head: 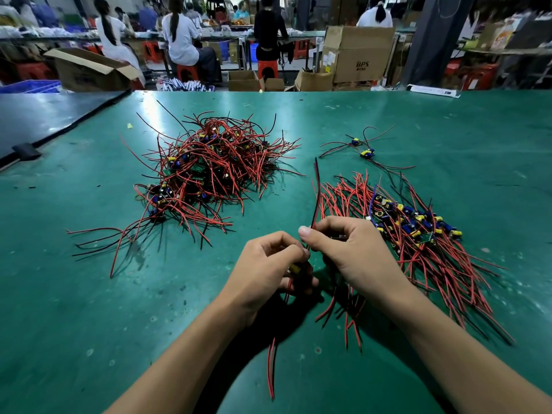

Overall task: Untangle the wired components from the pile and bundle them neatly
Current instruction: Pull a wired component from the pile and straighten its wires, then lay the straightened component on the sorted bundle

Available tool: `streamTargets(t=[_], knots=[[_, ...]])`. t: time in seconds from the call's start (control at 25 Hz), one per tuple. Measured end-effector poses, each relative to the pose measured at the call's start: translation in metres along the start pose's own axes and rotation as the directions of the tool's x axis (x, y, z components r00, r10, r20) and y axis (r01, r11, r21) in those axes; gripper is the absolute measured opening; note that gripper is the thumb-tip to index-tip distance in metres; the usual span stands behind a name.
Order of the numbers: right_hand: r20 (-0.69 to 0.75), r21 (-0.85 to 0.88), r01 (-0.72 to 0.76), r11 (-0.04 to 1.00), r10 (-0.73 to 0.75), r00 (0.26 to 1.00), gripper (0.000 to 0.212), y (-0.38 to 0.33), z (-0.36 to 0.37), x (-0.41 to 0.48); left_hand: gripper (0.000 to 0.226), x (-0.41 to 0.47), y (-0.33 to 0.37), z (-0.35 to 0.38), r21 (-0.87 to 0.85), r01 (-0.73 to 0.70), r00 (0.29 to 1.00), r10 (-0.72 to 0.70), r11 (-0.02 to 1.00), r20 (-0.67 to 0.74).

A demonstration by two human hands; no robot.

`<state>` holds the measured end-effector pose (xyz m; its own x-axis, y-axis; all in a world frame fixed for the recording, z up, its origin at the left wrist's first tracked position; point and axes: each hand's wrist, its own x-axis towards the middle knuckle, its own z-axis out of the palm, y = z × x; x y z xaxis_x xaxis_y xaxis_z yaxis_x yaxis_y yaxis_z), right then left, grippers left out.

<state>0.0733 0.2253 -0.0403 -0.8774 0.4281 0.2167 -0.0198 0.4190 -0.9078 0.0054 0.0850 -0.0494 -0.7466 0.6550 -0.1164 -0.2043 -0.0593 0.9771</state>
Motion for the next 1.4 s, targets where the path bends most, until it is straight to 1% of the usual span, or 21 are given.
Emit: streamTargets(t=[0.04, 0.08, 0.12, 0.2, 0.28, 0.4, 0.44, 0.48, 0.56, 0.6, 0.68, 0.8, 0.88, 0.92, 1.04, 1.08, 1.12, 1.16, 1.2, 1.32, 1.4], knots=[[-0.039, 0.000, -0.012, 1.000, 0.012, 0.999, 0.029, 0.000, 0.000, 0.000, 0.022, 0.000, 0.000, 0.001, 0.014, -0.012, 1.000, 0.012, 1.000, -0.008], [-0.078, 0.072, -0.048, 0.996, 0.054, 0.996, 0.031, 0.001, 0.000, 0.001, 0.022, 0.000, -0.001, 0.001, 0.023, -0.020, 1.000, 0.020, 1.000, -0.008], [-0.108, 0.210, -0.100, 0.973, 0.125, 0.986, 0.030, 0.000, -0.001, 0.003, 0.022, 0.000, -0.001, 0.001, 0.029, -0.021, 1.000, 0.021, 0.999, 0.001], [-0.088, 0.530, -0.193, 0.826, 0.280, 0.956, 0.027, -0.001, -0.004, 0.008, 0.023, 0.000, -0.001, -0.001, 0.031, -0.004, 0.999, 0.003, 1.000, 0.042], [-0.008, 0.654, -0.256, 0.712, 0.345, 0.939, 0.026, -0.002, -0.005, 0.010, 0.022, -0.001, -0.001, -0.001, 0.012, 0.017, 0.996, -0.017, 1.000, 0.089], [0.101, 0.653, -0.303, 0.694, 0.317, 0.943, 0.028, -0.001, -0.001, 0.007, 0.012, -0.002, -0.003, 0.000, -0.005, -0.008, 0.997, 0.009, 1.000, 0.074], [0.120, 0.619, -0.303, 0.725, 0.294, 0.948, 0.027, 0.000, 0.001, 0.005, 0.012, -0.002, -0.004, -0.001, -0.003, -0.026, 0.999, 0.026, 1.000, 0.046], [0.124, 0.546, -0.286, 0.788, 0.262, 0.957, 0.026, 0.001, 0.003, 0.002, 0.011, -0.002, -0.004, -0.001, 0.006, -0.044, 0.999, 0.044, 0.999, 0.020], [0.090, 0.345, -0.217, 0.913, 0.198, 0.976, 0.028, 0.003, 0.006, -0.002, 0.009, -0.002, -0.004, -0.002, 0.028, -0.065, 0.998, 0.065, 0.997, 0.004], [0.066, 0.307, -0.198, 0.931, 0.187, 0.980, 0.029, 0.004, 0.008, -0.002, 0.008, -0.002, -0.003, -0.002, 0.036, -0.065, 0.998, 0.065, 0.997, 0.010], [0.024, 0.379, -0.213, 0.901, 0.221, 0.975, 0.028, 0.005, 0.005, 0.001, 0.008, -0.003, -0.002, -0.002, 0.048, -0.056, 0.998, 0.054, 0.997, 0.026], [-0.052, 0.573, -0.239, 0.784, 0.326, 0.944, 0.024, 0.002, -0.009, 0.010, 0.006, -0.003, -0.001, -0.001, 0.050, -0.044, 0.998, 0.041, 0.998, 0.048], [-0.036, 0.645, -0.273, 0.714, 0.385, 0.922, 0.031, -0.001, -0.015, 0.015, 0.007, -0.004, 0.000, -0.002, 0.048, -0.038, 0.998, 0.035, 0.998, 0.061], [0.019, 0.695, -0.314, 0.647, 0.420, 0.907, 0.035, -0.003, -0.018, 0.016, 0.008, -0.004, 0.000, -0.002, 0.047, -0.035, 0.997, 0.032, 0.998, 0.069], [0.302, 0.823, -0.473, 0.314, 0.464, 0.833, 0.030, -0.008, -0.024, 0.017, 0.008, -0.004, 0.002, -0.003, 0.046, -0.029, 0.996, 0.025, 0.998, 0.083], [0.366, 0.833, -0.501, 0.235, 0.444, 0.818, 0.026, -0.008, -0.025, 0.017, 0.008, -0.004, 0.002, -0.003, 0.052, -0.029, 0.996, 0.025, 0.998, 0.083], [0.397, 0.833, -0.513, 0.207, 0.424, 0.814, 0.025, -0.008, -0.025, 0.017, 0.008, -0.004, 0.002, -0.003, 0.058, -0.029, 0.996, 0.025, 0.998, 0.081], [0.394, 0.826, -0.513, 0.233, 0.412, 0.822, 0.026, -0.008, -0.024, 0.016, 0.007, -0.004, 0.001, -0.003, 0.058, -0.028, 0.997, 0.024, 0.998, 0.073], [0.359, 0.810, -0.497, 0.311, 0.406, 0.840, 0.029, -0.008, -0.022, 0.016, 0.007, -0.003, 0.001, -0.004, 0.052, -0.024, 0.998, 0.021, 0.998, 0.060], [0.163, 0.682, -0.369, 0.631, 0.360, 0.919, 0.034, -0.006, -0.015, 0.014, 0.007, -0.002, -0.001, -0.006, 0.036, -0.016, 0.999, 0.015, 0.999, 0.030], [0.033, 0.626, -0.276, 0.729, 0.329, 0.944, 0.036, -0.003, -0.016, 0.015, 0.007, -0.002, 0.000, -0.007, 0.044, -0.023, 0.998, 0.020, 0.999, 0.051]])
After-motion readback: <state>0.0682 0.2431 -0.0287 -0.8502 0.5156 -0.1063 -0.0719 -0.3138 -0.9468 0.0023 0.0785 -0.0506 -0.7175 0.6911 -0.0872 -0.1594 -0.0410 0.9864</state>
